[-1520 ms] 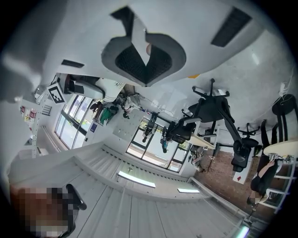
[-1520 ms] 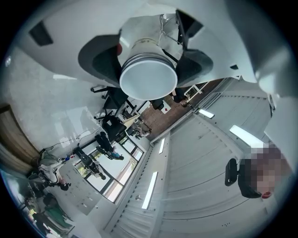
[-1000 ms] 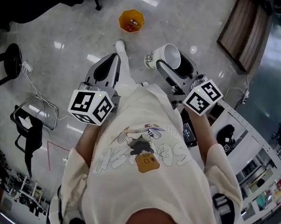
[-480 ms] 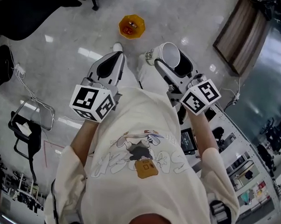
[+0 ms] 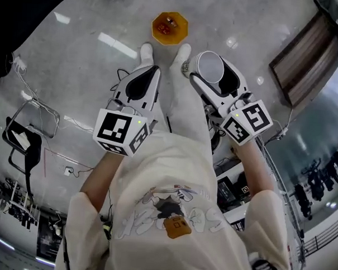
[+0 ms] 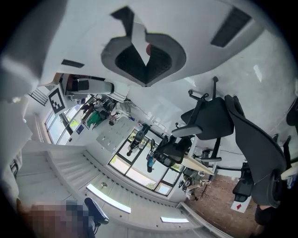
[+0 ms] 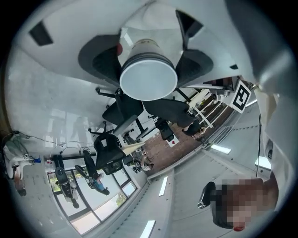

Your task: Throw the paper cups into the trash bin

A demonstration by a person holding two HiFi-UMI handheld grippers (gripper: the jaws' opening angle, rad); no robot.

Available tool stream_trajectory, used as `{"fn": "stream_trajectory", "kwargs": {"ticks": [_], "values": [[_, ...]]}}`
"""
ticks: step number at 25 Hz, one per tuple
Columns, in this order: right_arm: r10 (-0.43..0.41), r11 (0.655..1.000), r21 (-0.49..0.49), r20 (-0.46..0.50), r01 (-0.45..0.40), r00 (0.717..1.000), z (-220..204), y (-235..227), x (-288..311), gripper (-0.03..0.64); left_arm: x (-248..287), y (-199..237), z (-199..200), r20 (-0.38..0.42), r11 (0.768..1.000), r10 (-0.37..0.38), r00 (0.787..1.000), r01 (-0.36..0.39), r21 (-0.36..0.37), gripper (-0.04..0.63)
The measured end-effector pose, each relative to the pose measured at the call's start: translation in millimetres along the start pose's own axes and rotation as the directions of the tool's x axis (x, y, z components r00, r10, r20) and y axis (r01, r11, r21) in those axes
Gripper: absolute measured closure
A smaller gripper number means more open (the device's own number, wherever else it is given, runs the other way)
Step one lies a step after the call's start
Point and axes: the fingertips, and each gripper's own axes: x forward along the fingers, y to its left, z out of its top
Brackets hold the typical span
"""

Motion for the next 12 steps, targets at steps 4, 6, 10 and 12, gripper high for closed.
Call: {"fn": "stream_trajectory", "kwargs": {"ticks": [4,6,10,12], "values": [[0.016,1.000,-0.002,-0.046,-0.016,0.999,-21.8,-42.3,33.1,0.250,45.6,21.6,-23.2,-0.022,0.999,0.031,0.999,-0.031,-0.025,0.592],[0.025,1.000,-0.007,-0.073,-0.026,0.997,-34.8,-58.3,48.5,0.250,64.9,34.0,-34.7,-0.025,0.998,0.047,0.999,-0.048,-0.041,0.592],[0.045,0.999,-0.013,-0.141,-0.048,0.989,-70.1,-88.2,79.5,0.250,99.2,66.0,-65.7,-0.034,0.991,0.104,0.994,-0.107,-0.081,0.592],[0.053,0.998,-0.012,-0.172,-0.056,0.984,-89.7,-106.0,96.5,0.250,119.5,86.1,-85.9,-0.048,0.986,0.132,0.990,-0.136,-0.093,0.592]]}}
